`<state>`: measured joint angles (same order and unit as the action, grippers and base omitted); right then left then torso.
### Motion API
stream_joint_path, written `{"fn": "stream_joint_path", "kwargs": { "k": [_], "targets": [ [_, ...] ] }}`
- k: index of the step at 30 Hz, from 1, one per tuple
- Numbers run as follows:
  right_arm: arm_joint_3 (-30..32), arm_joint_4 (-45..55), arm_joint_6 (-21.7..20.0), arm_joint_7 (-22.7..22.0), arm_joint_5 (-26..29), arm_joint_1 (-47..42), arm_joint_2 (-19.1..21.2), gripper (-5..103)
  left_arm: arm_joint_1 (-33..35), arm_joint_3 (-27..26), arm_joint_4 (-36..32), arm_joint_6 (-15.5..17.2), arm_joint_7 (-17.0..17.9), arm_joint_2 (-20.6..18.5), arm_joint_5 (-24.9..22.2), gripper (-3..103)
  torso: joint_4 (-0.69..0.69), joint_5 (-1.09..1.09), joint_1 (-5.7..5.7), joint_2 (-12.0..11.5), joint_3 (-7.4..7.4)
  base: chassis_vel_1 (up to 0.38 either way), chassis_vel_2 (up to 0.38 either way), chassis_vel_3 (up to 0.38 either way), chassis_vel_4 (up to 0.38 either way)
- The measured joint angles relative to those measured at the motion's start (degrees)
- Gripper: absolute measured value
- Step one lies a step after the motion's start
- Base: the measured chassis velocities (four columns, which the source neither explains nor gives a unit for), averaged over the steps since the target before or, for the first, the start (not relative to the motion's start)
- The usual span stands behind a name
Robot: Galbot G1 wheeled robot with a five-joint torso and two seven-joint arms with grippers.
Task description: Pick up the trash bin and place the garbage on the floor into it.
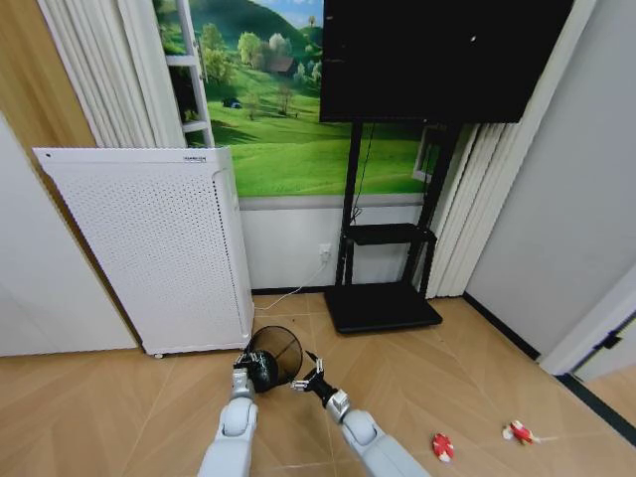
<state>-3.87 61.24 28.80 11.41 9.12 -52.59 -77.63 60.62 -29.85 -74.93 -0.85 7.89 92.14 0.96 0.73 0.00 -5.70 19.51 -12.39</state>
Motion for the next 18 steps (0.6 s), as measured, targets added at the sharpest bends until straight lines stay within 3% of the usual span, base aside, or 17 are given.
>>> {"fn": "stream_joint_path", "kwargs": {
  "k": [8, 18],
  "targets": [
    [0.35, 0.65, -0.05, 0.19, 0.12, -0.39, 0.09, 100, 0.73, -0.23, 0.02, -0.26, 0.01, 0.0, 0.28, 6, 0.0, 0.0, 0.0, 0.0, 0.0, -0.097, -0.098, 0.102, 0.097],
    [1.23, 0.32, 0.05, 0.16, 0.64, 0.06, 0.13, 100, 1.28, -1.01, 0.47, -1.12, -0.31, -0.01, 1.17, 6, 0.0, -0.02, 0.0, 0.0, 0.0, -0.194, -0.206, 0.2, 0.212]
  ]
}}
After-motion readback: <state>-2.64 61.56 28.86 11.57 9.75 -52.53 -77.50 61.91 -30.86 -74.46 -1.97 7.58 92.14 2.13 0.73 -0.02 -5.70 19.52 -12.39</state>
